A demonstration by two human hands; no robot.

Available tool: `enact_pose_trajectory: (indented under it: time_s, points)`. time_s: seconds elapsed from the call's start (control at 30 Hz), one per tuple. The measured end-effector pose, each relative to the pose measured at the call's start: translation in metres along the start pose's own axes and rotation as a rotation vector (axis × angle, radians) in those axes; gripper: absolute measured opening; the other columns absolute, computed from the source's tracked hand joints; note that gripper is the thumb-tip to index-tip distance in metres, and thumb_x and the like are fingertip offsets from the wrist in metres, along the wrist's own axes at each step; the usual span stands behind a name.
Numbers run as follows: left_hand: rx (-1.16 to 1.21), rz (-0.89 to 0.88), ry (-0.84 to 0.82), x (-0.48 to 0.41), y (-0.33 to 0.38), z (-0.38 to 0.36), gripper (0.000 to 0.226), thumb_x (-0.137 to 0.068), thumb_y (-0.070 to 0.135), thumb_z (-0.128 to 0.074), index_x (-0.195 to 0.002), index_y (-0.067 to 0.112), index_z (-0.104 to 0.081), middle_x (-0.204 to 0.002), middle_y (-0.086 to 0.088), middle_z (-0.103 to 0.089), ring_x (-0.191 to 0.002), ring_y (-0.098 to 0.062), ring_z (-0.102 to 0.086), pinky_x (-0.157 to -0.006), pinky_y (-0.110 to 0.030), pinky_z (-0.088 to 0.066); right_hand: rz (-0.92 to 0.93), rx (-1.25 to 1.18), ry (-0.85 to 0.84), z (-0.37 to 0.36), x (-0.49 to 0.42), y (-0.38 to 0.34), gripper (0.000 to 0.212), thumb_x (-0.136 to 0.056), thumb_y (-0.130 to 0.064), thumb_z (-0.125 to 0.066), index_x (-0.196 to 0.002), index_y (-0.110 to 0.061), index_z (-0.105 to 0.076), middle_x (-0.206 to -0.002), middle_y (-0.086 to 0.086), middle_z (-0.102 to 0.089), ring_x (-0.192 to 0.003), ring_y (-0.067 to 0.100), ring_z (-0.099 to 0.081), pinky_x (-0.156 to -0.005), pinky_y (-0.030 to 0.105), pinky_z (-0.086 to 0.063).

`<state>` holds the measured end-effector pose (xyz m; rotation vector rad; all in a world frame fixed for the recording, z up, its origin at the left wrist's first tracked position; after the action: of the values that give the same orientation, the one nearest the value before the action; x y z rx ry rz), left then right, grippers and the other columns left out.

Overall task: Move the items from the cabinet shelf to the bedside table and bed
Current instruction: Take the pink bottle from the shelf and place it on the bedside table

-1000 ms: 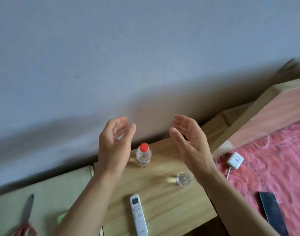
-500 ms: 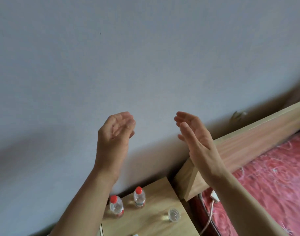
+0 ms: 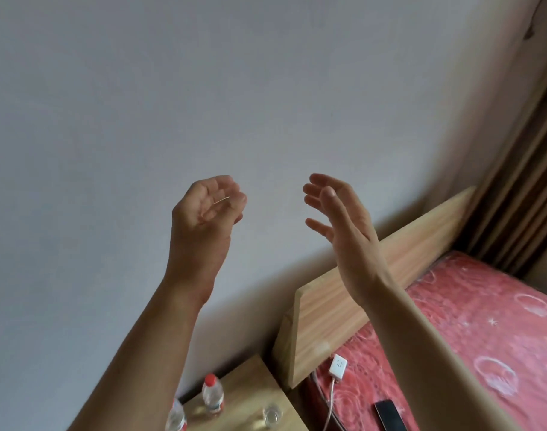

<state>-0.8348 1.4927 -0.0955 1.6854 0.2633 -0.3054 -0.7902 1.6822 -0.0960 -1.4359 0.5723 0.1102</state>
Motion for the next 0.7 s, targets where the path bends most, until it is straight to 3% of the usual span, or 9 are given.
enact_pose_trajectory:
  time_s: [0.27, 0.4, 0.6, 0.7]
  points:
    - [0.034, -0.012, -0.152, 0.008, 0.027, -0.019, 0.032, -0.084, 0.035, -0.064, -0.110, 0.017, -0.068, -0.110, -0.002, -0.072, -0.105, -0.019, -0.069, -0.097, -0.047, -0.056, 0.045, 0.040, 0.220, 0.017, 0.030, -0.036, 0.059, -0.085, -0.059, -0.051, -0.128, -0.020, -0.060, -0.132, 0.001, -0.064, -0.123, 0.013, -0.060, -0.103, 0.042, -0.053]
    - [0.065, -0.009, -0.293, 0.014, 0.029, -0.031, 0.035, -0.084, 0.036, -0.061, -0.112, 0.016, -0.066, -0.113, -0.004, -0.071, -0.107, -0.019, -0.069, -0.096, -0.043, -0.057, 0.055, 0.074, 0.337, 0.028, 0.053, -0.049, 0.050, -0.092, -0.050, -0.045, -0.129, -0.019, -0.060, -0.128, 0.002, -0.065, -0.121, 0.011, -0.061, -0.102, 0.039, -0.053]
    - [0.141, 0.004, -0.506, 0.034, 0.027, -0.062, 0.020, -0.097, 0.018, -0.060, -0.115, 0.013, -0.064, -0.112, -0.004, -0.070, -0.105, -0.018, -0.069, -0.091, -0.036, -0.058, 0.047, 0.161, 0.515, 0.055, 0.101, -0.065, 0.050, -0.093, -0.053, -0.044, -0.126, -0.021, -0.062, -0.126, 0.003, -0.066, -0.122, 0.015, -0.062, -0.098, 0.037, -0.053]
    - [0.185, 0.026, -0.610, 0.058, 0.031, -0.089, 0.018, -0.098, 0.016, -0.058, -0.115, 0.013, -0.064, -0.112, -0.007, -0.071, -0.106, -0.020, -0.069, -0.094, -0.039, -0.058, 0.051, 0.224, 0.619, 0.077, 0.137, -0.081, 0.045, -0.092, -0.053, -0.043, -0.123, -0.025, -0.062, -0.124, 0.001, -0.066, -0.119, 0.013, -0.063, -0.096, 0.034, -0.052]
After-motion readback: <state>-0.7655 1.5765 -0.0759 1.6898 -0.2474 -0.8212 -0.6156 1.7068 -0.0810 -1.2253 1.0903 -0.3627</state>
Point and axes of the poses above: each hand's wrist, its own x-axis away from the middle knuckle, its own z-axis out of the back of the hand, y = z × x, the point moved 5 cm from there along -x, towards the middle knuckle
